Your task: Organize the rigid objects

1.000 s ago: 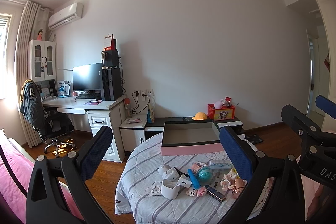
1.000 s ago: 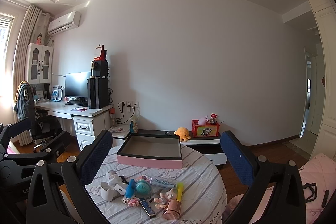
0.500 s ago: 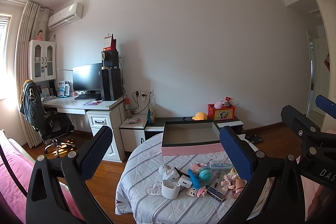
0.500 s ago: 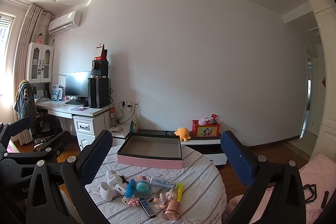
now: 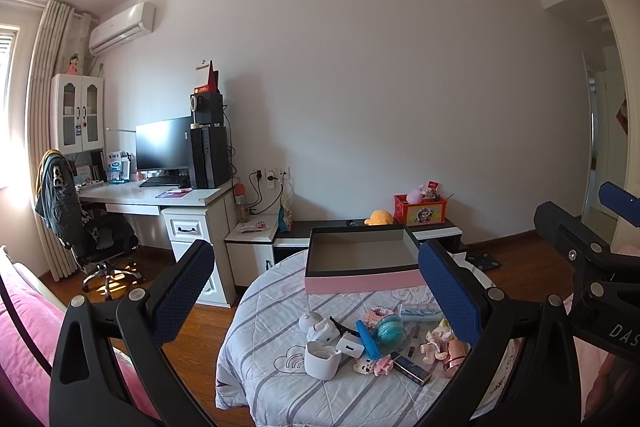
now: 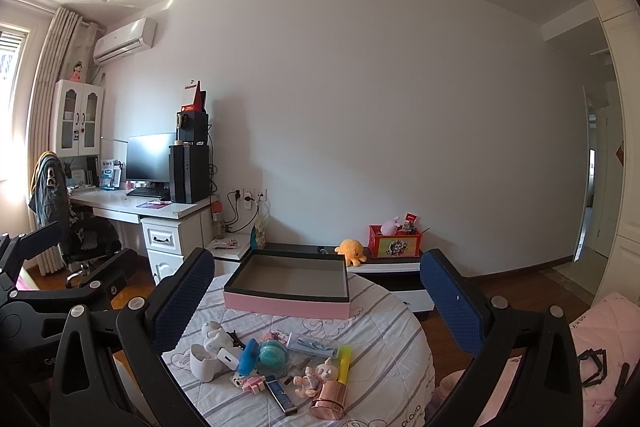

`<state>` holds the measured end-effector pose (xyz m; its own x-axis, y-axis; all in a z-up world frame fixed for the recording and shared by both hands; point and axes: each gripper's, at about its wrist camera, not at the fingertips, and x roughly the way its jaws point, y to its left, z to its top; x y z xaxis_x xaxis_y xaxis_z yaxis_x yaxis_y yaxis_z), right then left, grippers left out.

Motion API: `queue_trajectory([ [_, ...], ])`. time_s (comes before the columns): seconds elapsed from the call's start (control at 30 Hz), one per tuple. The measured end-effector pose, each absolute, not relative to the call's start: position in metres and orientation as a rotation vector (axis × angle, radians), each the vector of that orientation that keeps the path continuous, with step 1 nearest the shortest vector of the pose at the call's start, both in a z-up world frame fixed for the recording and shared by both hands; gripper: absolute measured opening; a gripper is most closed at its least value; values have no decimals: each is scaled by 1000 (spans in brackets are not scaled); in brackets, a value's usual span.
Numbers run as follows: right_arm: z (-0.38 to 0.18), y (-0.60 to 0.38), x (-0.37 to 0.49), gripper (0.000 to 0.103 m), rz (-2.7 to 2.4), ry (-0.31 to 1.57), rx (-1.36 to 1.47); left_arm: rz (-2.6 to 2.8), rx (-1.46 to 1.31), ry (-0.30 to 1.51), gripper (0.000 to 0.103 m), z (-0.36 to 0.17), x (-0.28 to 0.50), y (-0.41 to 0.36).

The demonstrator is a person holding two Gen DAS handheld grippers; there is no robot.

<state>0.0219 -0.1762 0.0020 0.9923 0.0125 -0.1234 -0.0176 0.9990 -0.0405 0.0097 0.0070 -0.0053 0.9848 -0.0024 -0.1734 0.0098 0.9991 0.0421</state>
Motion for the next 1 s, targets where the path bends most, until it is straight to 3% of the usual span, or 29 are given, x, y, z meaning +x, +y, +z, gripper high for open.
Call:
queue_trajectory([
  [0.33, -50, -185, 76, 103, 49, 275, -40, -47, 39, 332, 103, -60, 70, 3],
  [0.87, -200, -240, 155, 103, -10, 645, -7, -48, 31, 648, 103, -200, 148, 22],
  [1.0, -214, -244, 164, 98, 29, 678, 0, -48, 15, 678, 103, -214, 158, 29],
])
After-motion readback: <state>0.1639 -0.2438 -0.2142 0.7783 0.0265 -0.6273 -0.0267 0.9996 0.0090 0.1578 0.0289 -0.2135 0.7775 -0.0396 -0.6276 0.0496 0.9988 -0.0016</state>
